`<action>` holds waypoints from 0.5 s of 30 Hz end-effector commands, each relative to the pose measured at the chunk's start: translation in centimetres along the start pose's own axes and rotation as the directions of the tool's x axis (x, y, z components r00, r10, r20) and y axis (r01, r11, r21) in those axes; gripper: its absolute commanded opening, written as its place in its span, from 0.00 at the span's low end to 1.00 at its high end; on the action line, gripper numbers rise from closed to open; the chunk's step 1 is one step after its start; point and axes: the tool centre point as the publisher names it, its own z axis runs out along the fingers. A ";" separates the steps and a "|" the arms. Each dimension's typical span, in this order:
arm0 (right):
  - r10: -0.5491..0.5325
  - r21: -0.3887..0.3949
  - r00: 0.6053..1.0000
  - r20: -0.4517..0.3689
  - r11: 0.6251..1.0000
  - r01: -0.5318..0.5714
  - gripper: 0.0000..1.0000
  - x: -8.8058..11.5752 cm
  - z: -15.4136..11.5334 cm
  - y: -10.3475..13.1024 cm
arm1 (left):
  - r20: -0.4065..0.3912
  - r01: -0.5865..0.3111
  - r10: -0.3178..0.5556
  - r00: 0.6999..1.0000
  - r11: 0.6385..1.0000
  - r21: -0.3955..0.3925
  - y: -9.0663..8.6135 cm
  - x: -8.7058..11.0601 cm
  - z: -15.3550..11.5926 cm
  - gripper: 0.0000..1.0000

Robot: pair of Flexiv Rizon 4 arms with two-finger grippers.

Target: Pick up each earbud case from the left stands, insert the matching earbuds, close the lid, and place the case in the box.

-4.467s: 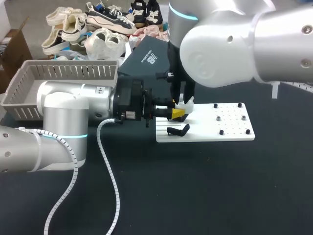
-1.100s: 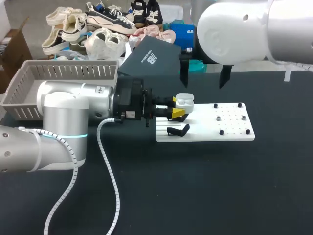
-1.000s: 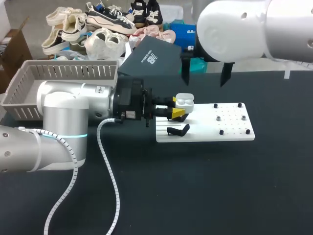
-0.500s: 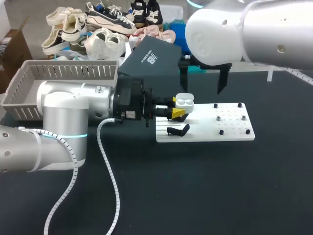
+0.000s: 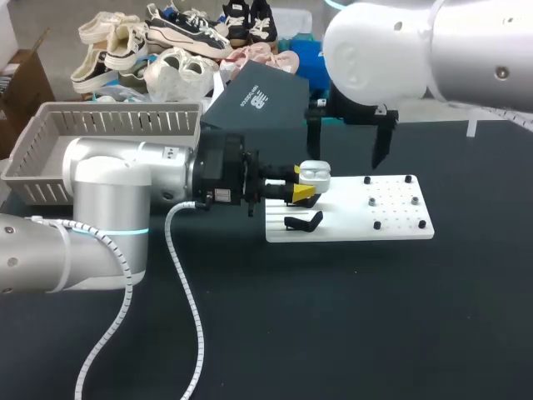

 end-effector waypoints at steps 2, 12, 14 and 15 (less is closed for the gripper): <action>0.007 -0.006 0.999 0.042 1.000 -0.007 1.00 1.1 -0.4 -0.5 | -0.001 0.000 0.000 1.000 1.000 0.000 0.1 0.0 0.0 0.00; -0.039 -0.017 0.945 0.324 0.999 0.047 1.00 2.1 -3.9 -2.4 | 0.001 0.016 -0.016 1.000 0.999 -0.049 0.5 -0.5 -1.9 0.00; -0.051 0.002 0.928 0.369 0.999 0.054 1.00 2.6 -4.5 -2.8 | -0.028 0.018 -0.021 0.999 0.996 -0.092 0.8 -0.7 -3.6 0.00; -0.048 0.011 0.922 0.384 0.999 0.048 1.00 2.9 -4.6 -3.0 | -0.040 0.021 -0.026 0.999 0.994 -0.111 1.0 -0.7 -4.4 0.00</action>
